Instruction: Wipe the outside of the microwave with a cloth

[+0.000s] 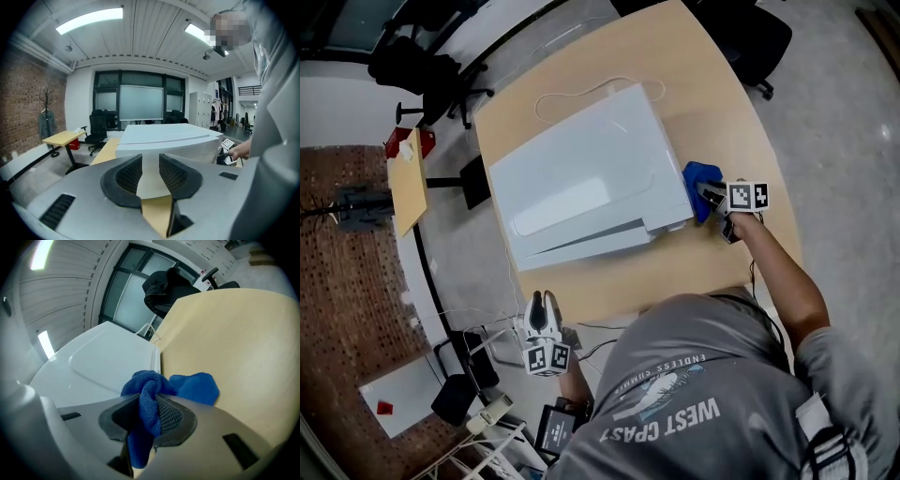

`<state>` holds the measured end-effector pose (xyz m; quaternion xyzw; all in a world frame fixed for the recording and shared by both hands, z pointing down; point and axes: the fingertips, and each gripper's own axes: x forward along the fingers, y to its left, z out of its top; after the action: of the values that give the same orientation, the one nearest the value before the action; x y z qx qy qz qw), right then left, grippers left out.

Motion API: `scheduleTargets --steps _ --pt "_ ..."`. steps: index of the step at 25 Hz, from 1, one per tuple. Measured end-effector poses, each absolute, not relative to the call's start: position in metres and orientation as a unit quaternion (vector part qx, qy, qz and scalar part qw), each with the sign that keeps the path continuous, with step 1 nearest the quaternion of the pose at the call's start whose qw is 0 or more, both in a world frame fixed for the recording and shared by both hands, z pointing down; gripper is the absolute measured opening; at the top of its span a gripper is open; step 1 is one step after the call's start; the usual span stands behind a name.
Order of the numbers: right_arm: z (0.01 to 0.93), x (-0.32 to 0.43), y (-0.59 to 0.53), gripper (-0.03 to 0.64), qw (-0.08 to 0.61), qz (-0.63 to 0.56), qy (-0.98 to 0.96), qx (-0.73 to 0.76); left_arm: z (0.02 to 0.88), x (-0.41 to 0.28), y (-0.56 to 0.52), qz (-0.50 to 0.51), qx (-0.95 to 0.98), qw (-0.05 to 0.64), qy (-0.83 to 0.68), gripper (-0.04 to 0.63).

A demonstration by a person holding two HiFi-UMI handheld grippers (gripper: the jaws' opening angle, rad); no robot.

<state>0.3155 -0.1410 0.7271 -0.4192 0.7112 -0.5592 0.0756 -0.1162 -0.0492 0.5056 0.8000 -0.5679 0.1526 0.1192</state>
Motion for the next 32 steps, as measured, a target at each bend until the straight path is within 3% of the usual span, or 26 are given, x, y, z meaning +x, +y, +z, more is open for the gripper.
scheduleTargets --steps 6,13,20,28,32 --pt "0.687 0.308 -0.116 0.1 0.131 -0.556 0.731 -0.373 0.507 -0.104 -0.059 0.156 0.804 0.12 -0.561 0.127" --pt "0.656 0.334 -0.245 0.1 0.182 -0.493 0.755 -0.394 0.506 -0.108 -0.046 0.161 0.798 0.122 -0.568 0.127" --pt "0.661 0.345 -0.328 0.101 0.208 -0.507 0.73 -0.409 0.506 -0.113 -0.034 0.159 0.791 0.116 -0.579 0.127" --pt "0.688 0.323 -0.206 0.1 0.196 -0.56 0.72 -0.361 0.511 -0.108 -0.037 0.153 0.794 0.12 -0.576 0.127" --pt "0.694 0.306 -0.119 0.1 0.156 -0.589 0.723 -0.324 0.513 -0.099 -0.044 0.152 0.801 0.121 -0.566 0.127"
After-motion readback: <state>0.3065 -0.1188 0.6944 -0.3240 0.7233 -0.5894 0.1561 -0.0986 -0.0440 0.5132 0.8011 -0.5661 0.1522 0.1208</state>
